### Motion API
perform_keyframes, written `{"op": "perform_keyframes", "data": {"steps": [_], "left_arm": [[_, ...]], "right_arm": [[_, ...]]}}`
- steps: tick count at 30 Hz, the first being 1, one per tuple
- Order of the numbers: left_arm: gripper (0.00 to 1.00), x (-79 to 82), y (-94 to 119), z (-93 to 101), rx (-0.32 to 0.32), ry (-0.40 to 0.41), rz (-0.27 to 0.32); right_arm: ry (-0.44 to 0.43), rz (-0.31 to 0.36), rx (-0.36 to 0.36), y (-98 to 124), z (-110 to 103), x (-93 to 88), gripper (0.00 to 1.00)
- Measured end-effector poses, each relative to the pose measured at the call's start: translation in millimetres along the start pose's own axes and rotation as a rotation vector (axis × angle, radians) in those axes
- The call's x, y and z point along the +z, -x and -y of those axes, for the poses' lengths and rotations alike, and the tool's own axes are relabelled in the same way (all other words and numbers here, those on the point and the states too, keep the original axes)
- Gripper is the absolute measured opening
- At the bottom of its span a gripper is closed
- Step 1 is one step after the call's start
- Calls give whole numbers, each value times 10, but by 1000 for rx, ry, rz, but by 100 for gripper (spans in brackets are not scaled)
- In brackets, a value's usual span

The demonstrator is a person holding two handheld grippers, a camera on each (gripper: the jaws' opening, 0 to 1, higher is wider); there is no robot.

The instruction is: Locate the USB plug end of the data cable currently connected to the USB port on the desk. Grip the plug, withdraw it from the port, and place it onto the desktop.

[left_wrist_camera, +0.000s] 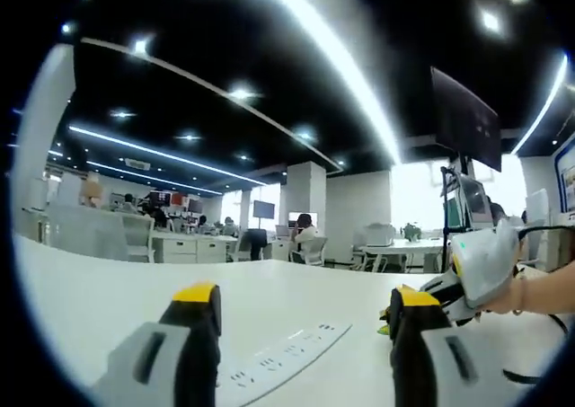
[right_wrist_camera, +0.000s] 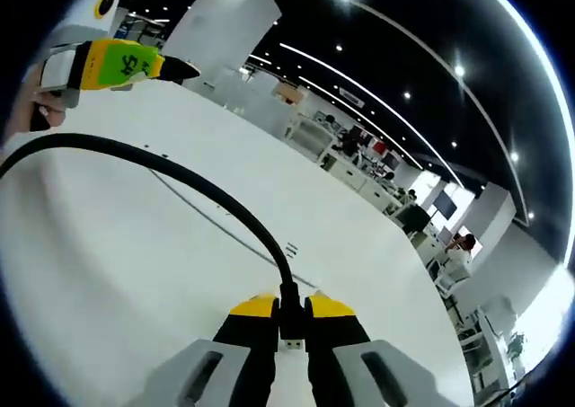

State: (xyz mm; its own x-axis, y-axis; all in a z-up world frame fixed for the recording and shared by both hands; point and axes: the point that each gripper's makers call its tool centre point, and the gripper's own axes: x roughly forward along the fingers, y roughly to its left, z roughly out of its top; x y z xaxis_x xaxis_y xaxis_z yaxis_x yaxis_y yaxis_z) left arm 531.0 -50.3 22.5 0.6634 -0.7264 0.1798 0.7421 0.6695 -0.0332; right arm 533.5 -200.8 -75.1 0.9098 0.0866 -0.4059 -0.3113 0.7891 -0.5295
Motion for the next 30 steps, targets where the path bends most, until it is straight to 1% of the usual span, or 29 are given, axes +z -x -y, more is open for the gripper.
{"op": "perform_keyframes", "data": {"steps": [3,12,14,18,21,22,26,30], "left_arm": [[77,-25,-13,29,-10,-10,-13],[77,-91,-20,94,-34,-17,-42],[77,-104,-24,114,-41,-7,-45],[77,-145,-31,157,-55,-17,-63],[77,-165,-34,184,-65,-21,-71],[77,-172,-35,199,-70,-23,-73],[77,-214,-35,251,-89,-37,-90],[77,-241,-32,269,-98,-37,-100]], "right_arm": [[-41,15,19,-11,-42,9,13],[-95,60,43,-1,-98,63,15],[-138,91,59,-3,-115,81,15],[-210,124,91,3,-137,93,17],[-222,140,108,1,-137,93,18],[-239,145,115,0,-138,95,18],[-348,163,161,5,-186,107,22],[-351,158,161,-8,-192,80,26]]}}
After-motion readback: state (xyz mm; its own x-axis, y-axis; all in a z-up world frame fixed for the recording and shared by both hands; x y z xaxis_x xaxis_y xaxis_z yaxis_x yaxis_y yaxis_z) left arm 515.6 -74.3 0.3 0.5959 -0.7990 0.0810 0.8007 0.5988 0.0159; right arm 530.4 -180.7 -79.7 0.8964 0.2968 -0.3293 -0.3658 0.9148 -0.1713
